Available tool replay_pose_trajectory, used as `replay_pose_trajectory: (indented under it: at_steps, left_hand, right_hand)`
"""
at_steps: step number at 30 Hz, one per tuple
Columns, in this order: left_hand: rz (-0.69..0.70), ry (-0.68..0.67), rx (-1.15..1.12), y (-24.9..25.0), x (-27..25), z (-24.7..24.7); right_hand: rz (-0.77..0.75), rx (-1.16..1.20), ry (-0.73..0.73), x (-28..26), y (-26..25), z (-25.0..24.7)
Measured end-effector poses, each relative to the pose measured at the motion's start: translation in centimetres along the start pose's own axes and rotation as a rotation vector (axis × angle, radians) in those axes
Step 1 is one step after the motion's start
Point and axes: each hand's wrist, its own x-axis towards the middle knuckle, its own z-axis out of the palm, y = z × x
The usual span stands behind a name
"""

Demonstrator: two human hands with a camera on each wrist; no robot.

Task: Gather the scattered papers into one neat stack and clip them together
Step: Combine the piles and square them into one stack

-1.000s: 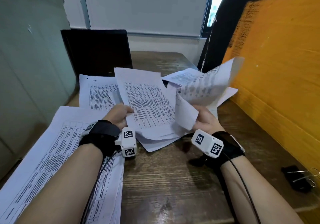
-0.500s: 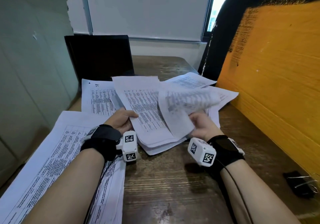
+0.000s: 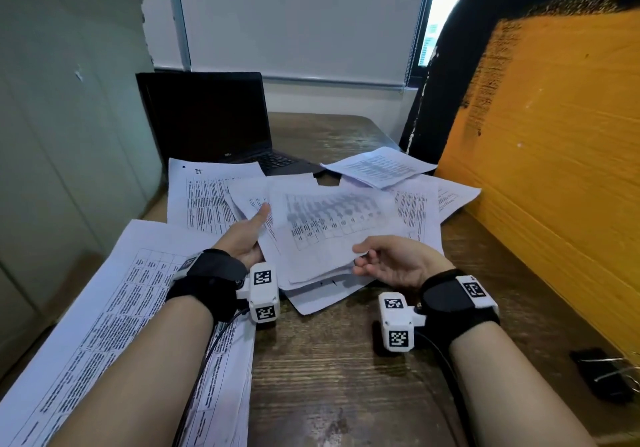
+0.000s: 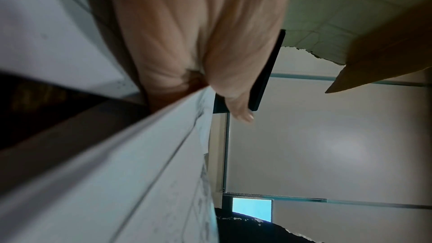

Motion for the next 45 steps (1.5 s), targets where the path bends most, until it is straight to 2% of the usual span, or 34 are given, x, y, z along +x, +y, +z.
replay_pose_trajectory:
  at_steps: [3, 6, 8, 9, 12, 14, 16, 18, 19, 20, 21, 23, 25, 28, 30, 32, 34, 36, 38, 39, 41, 43, 45]
  left_hand:
    - [0.062, 0.007, 0.055, -0.4, 0.2, 0.3]
    - [0.097, 0.040, 0.085, -0.2, 0.3, 0.4]
    - [0.077, 0.033, 0.133, -0.1, 0.0, 0.6]
    - [0.050, 0.002, 0.161, 0.0, -0.3, 0.8]
    - [-0.033, -0.125, 0.314, 0.0, -1.5, 1.5]
    - [-0.030, -0.188, 0.418, 0.1, -1.6, 1.2]
    - [0.029, -0.121, 0.409, 0.0, -1.0, 0.9]
    - [0.099, -0.014, 0.284, -0.1, -0.6, 0.7]
    - [0.139, 0.033, 0.222, 0.0, -0.2, 0.6]
    - [0.177, 0.064, 0.166, 0.1, -0.1, 0.6]
    - [0.210, 0.085, 0.120, 0.1, -0.1, 0.6]
    - [0.223, 0.073, 0.029, 0.3, 0.0, 0.5]
    - [0.136, 0.019, -0.054, 0.5, -0.4, 0.5]
    - [0.011, -0.032, 0.057, 0.5, -1.1, 0.5]
    - [-0.004, -0.024, 0.154, 0.4, -1.2, 0.6]
    - [-0.002, 0.000, 0.180, 0.4, -1.1, 0.6]
    - [-0.018, 0.032, 0.190, 0.4, -0.9, 0.5]
    - [-0.032, 0.073, 0.205, 0.3, -0.8, 0.4]
    - [-0.008, 0.074, 0.182, 0.2, -0.6, 0.3]
    - [0.020, 0.067, 0.157, 0.1, -0.2, 0.1]
    - [0.105, 0.069, 0.139, 0.1, 0.1, 0.1]
    - [0.161, 0.053, 0.159, 0.1, 0.0, 0.2]
    - [0.147, 0.013, 0.199, -0.1, 0.0, 0.2]
  right_hand:
    - [-0.019, -0.052, 0.018, -0.2, -0.2, 0.0]
    - [-0.171, 0.085, 0.201, 0.0, -0.9, -1.3]
    - [-0.277, 0.040, 0.328, 0.3, -1.2, -2.4]
    - [-0.279, -0.046, 0.336, 0.2, -1.1, -2.4]
    - [-0.218, -0.232, 0.204, 0.1, -0.3, -1.0]
    - [-0.245, -0.307, 0.236, 0.2, -0.3, -0.2]
    - [-0.348, -0.249, 0.426, 0.6, -0.8, -1.5]
    - [-0.384, -0.268, 0.775, 0.7, -1.2, -4.2]
    - [-0.318, -0.355, 0.930, 0.5, -1.2, -5.5]
    - [-0.243, -0.417, 1.007, 0.4, -1.0, -6.5]
    - [-0.186, -0.405, 0.985, 0.6, -0.8, -7.1]
    - [-0.219, -0.316, 0.840, 1.2, -0.6, -7.5]
    - [-0.273, -0.241, 0.703, 1.6, -0.5, -6.4]
    - [-0.304, -0.103, 0.674, 2.3, -0.3, -5.4]
    - [-0.377, -0.029, 0.762, 2.1, -0.6, -6.2]
    - [-0.489, -0.146, 1.027, 0.9, -1.1, -6.9]
    - [-0.682, -0.197, 1.269, -0.8, -1.6, -6.6]
    - [-0.926, -0.087, 1.387, -1.9, -1.7, -6.1]
    - [-1.034, 0.103, 1.434, -2.5, -1.8, -5.9]
    - [-1.025, 0.226, 1.407, -2.4, -1.9, -6.1]
    - [-0.963, 0.483, 1.254, -1.8, -2.0, -6.5]
    - [-0.932, 0.679, 0.979, -1.1, -2.2, -6.4]
    - [-0.905, 0.653, 0.727, -0.7, -2.1, -5.4]
